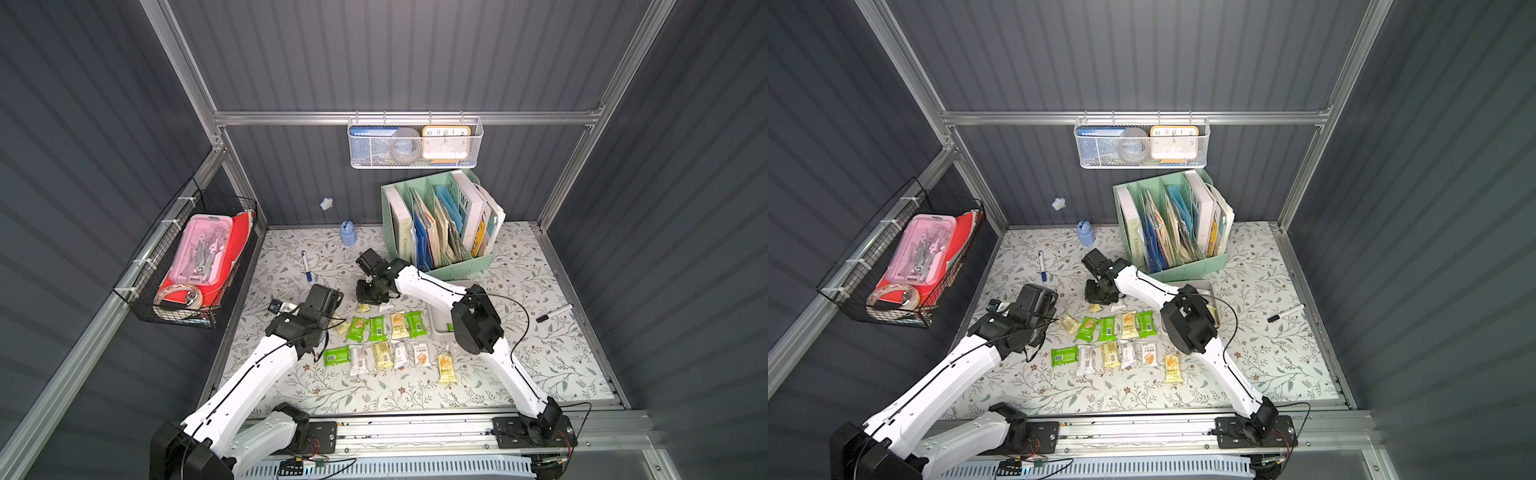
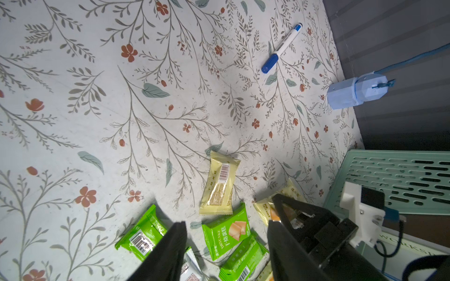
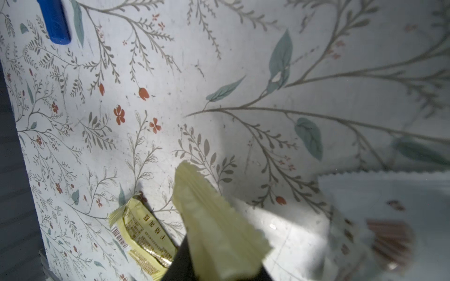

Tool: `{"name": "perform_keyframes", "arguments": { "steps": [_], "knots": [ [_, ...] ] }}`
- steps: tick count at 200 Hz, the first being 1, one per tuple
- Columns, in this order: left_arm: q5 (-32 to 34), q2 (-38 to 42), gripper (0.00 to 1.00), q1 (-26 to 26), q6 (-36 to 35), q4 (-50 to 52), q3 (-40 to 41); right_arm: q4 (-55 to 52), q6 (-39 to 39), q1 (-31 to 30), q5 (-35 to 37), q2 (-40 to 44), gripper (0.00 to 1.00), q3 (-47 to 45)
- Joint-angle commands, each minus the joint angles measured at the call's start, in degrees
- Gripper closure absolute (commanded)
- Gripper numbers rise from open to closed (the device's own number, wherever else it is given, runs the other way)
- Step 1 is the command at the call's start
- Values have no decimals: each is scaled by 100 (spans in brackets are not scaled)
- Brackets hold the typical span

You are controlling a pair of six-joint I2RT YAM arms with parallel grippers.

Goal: Take the cookies out of the storage box
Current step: Place the cookie at the center of the board, then pick up the cookie from the storage box.

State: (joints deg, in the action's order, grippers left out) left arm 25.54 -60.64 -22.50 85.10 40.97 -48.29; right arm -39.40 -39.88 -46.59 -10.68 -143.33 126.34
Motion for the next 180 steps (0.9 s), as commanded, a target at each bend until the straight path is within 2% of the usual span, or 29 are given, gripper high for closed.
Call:
{"name": "perform_keyframes", "arguments": {
  "steps": [1, 26, 75, 119, 180],
  "knots": [
    [-3, -45, 41, 32, 49, -27, -2, -276, 121, 18, 79, -17, 60, 177],
    [-17, -70, 41, 30, 34, -72, 4, -470, 259, 25, 317, 213, 47, 204],
    [-47, -104, 42, 28, -93, -332, 39, -755, 384, 36, 319, 1127, 46, -97],
    [-334, -192, 41, 29, -485, -1021, 179, -262, 229, 36, 586, 2761, 48, -2039],
    [-1269, -921, 41, 27, -1591, -2211, 23, -732, -1, 397, 1511, 4750, 50, -3991]
  ]
}}
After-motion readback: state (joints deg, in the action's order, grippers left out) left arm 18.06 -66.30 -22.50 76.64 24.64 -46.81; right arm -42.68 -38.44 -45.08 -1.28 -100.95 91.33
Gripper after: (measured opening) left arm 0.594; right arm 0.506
